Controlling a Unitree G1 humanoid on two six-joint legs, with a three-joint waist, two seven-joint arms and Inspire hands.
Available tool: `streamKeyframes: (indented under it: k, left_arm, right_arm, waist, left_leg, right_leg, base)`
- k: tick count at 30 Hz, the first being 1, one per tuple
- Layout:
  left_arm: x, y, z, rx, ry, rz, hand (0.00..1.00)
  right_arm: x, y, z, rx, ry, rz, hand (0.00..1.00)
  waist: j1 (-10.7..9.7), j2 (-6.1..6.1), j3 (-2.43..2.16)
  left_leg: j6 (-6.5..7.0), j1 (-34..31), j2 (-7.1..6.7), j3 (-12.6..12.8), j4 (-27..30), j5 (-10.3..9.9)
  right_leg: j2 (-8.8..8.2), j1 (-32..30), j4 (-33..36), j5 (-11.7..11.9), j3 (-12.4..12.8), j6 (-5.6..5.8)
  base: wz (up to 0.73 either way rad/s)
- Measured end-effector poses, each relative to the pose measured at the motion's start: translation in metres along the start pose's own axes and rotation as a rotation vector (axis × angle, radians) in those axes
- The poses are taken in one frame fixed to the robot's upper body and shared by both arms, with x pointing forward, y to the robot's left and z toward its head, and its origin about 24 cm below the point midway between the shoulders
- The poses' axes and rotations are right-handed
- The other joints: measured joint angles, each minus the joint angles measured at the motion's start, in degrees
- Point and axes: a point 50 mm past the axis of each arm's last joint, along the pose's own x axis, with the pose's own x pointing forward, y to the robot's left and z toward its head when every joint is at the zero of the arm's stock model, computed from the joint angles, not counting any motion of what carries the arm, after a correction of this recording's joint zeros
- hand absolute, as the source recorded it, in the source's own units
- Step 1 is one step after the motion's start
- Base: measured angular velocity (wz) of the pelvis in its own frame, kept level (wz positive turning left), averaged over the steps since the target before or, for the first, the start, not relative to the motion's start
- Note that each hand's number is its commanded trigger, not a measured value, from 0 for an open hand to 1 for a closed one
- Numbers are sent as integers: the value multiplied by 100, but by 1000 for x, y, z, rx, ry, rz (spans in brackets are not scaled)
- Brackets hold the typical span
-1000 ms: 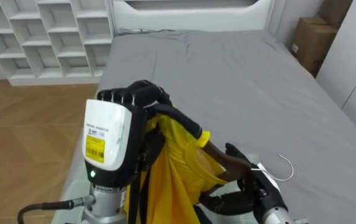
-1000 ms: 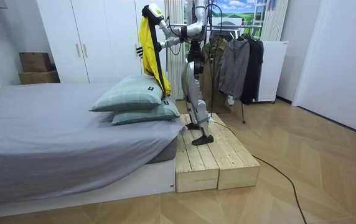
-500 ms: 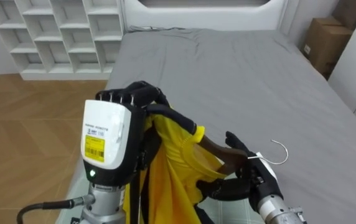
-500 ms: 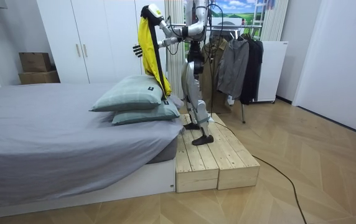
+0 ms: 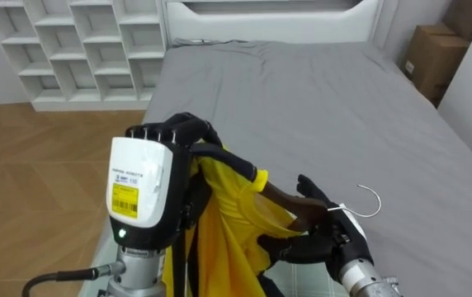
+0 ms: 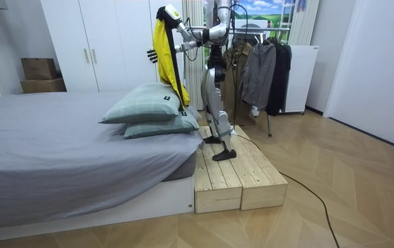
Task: Hang clothes
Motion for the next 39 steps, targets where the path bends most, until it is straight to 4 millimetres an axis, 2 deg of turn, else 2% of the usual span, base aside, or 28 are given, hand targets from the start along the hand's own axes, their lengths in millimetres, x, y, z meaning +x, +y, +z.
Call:
streamKeyframes:
  k: [16,22,24,26,29,34,39]
  left_arm:
    - [-2,0,-1,3,7,-6,100]
    - [-8,-5,-4,-3,5,-46,100]
    - [-12,-8,-7,4,12,-75,100]
    - [-15,-10,-7,5,10,-103,100]
    - [-17,-12,-6,2,7,-125,100]
    - [-18,-13,-7,-1,6,-129,100]
    - [-20,-13,-8,3,10,-140,100]
  right_arm:
    - [0,-1,0,8,0,-2,100]
    - [-1,-4,-7,5,32,-4,100]
    - [-3,-6,-13,6,58,-11,100]
    - [-4,-7,-20,19,85,-13,100]
    - [-6,-7,-27,34,116,-9,100]
    - [-7,-8,-27,28,117,-10,100]
    - [-8,-12,-27,24,118,-19,100]
  waist:
    - [-8,4,3]
    - [-17,-46,36]
    - [-28,-87,61]
    - [-29,-108,66]
    - [-56,-119,62]
    - [-174,-153,40]
    - [-228,-252,-22]
  left_leg:
    - [0,10,-1,0,-5,0]
    - [0,13,-3,0,-25,0]
    - [0,7,-4,0,-27,0]
    - [0,2,-7,0,-27,0]
    - [0,-12,-12,-1,-27,0]
    - [1,-57,-18,-63,-19,1]
    - [1,-5,-16,-93,-29,1]
  right_leg:
    - [-4,-19,0,0,0,0]
    - [-4,-20,-6,-1,-5,1]
    - [-4,-22,-13,-2,-17,3]
    - [-4,-21,-22,-2,-18,4]
    - [-6,-29,-41,-4,-16,7]
    - [-5,-30,-80,-6,-44,13]
    - [4,2,-89,-6,-7,14]
  base:
    - [0]
    - [0]
    - [0]
    - [0]
    - [0]
    - [2]
    - [-3]
